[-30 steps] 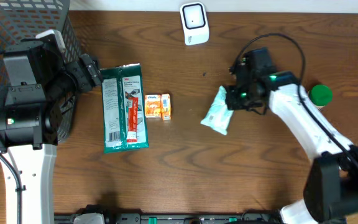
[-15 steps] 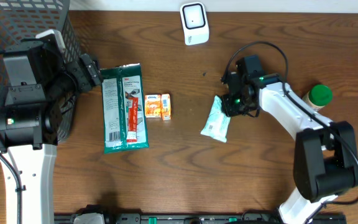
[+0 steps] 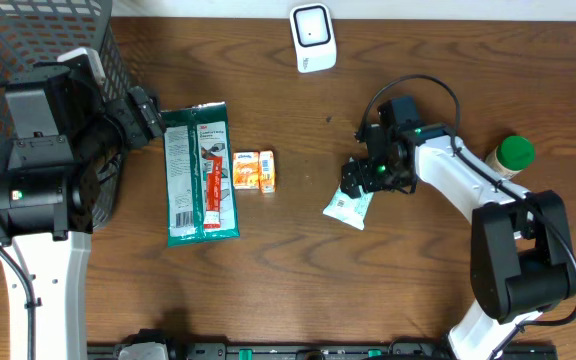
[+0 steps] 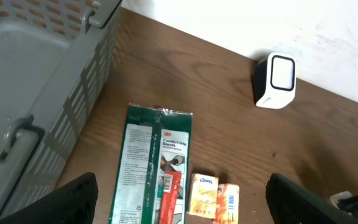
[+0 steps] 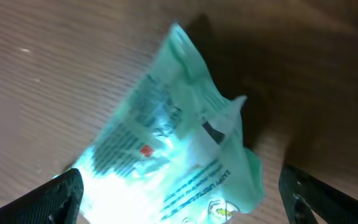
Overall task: Scan the item barcode
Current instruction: 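Lift the wipes pouch upright with the right gripper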
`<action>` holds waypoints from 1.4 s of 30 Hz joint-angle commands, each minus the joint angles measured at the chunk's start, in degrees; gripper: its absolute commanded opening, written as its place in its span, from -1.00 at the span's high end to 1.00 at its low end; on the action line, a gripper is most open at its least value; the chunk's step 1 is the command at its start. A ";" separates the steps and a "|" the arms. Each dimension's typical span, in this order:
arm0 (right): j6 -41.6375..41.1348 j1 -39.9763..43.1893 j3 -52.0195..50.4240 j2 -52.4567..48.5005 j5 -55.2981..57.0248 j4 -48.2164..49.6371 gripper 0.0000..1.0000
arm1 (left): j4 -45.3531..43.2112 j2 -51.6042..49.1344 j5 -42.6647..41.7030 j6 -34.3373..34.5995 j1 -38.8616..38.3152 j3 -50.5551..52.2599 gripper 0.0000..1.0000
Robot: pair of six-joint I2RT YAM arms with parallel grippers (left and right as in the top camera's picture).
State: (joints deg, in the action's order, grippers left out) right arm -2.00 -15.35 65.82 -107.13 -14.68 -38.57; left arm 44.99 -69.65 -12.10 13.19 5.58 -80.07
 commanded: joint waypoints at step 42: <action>7.45 1.68 -3.41 18.53 -14.56 6.47 0.98 | 0.00 0.04 -0.35 -0.70 0.28 -0.31 -0.74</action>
State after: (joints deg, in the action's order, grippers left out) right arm 3.31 -14.11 62.04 -90.21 -27.68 -32.25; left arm 44.97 -69.65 -12.12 13.19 5.58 -80.07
